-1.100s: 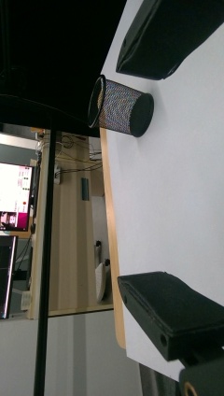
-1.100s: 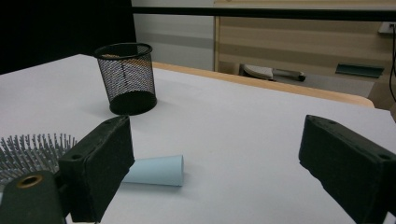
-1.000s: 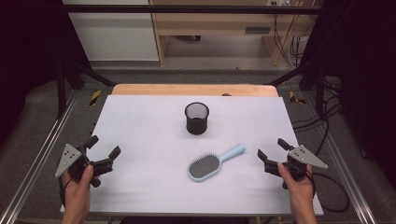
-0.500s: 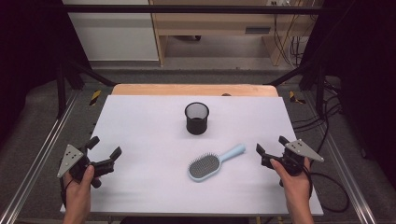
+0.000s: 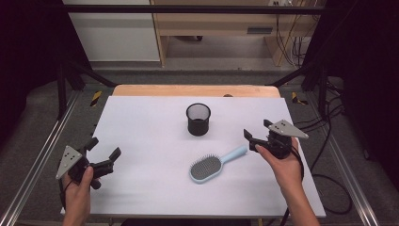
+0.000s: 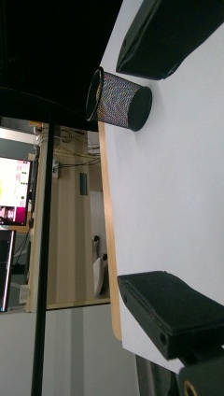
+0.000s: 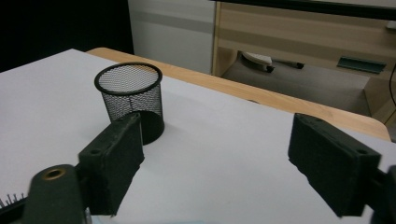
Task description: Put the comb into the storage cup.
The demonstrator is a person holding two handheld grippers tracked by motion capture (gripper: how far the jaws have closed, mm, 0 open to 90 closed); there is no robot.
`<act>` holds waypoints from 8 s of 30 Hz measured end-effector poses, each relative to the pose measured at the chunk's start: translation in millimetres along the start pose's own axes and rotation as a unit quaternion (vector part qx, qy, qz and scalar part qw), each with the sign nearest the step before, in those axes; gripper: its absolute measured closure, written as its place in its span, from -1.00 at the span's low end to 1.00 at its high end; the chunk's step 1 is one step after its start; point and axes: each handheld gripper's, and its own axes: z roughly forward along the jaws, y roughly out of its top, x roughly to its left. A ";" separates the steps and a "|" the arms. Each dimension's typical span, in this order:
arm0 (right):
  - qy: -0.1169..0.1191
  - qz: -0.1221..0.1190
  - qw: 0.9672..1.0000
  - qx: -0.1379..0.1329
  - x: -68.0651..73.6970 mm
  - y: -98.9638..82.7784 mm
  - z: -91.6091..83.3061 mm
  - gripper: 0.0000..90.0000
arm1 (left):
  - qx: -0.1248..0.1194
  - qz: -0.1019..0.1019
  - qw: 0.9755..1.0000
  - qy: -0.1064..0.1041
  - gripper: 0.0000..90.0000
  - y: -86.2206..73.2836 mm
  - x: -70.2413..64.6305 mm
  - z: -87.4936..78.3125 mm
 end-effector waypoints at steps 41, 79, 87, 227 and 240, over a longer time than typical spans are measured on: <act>0.050 -0.041 0.974 0.217 24.0 -34.4 75.9 1.00 | 0.006 0.010 1.000 0.000 -0.97 0.2 -0.1 1.6; 0.093 -0.065 0.933 0.341 15.7 -51.8 72.2 1.00 | 0.014 0.019 1.000 -0.008 -0.96 -0.6 -1.4 4.4; 0.103 -0.060 0.933 0.339 22.1 -55.8 49.0 1.00 | 0.017 0.022 1.000 -0.010 -0.96 -1.1 -3.0 5.9; 0.101 -0.068 0.954 0.274 79.9 -54.0 23.1 0.55 | 0.027 0.029 0.999 -0.018 -0.96 -3.5 -9.1 7.2; 0.064 -0.036 0.976 0.204 40.9 -49.3 30.0 0.55 | 0.021 0.002 1.000 -0.015 -0.96 -2.6 -17.1 3.2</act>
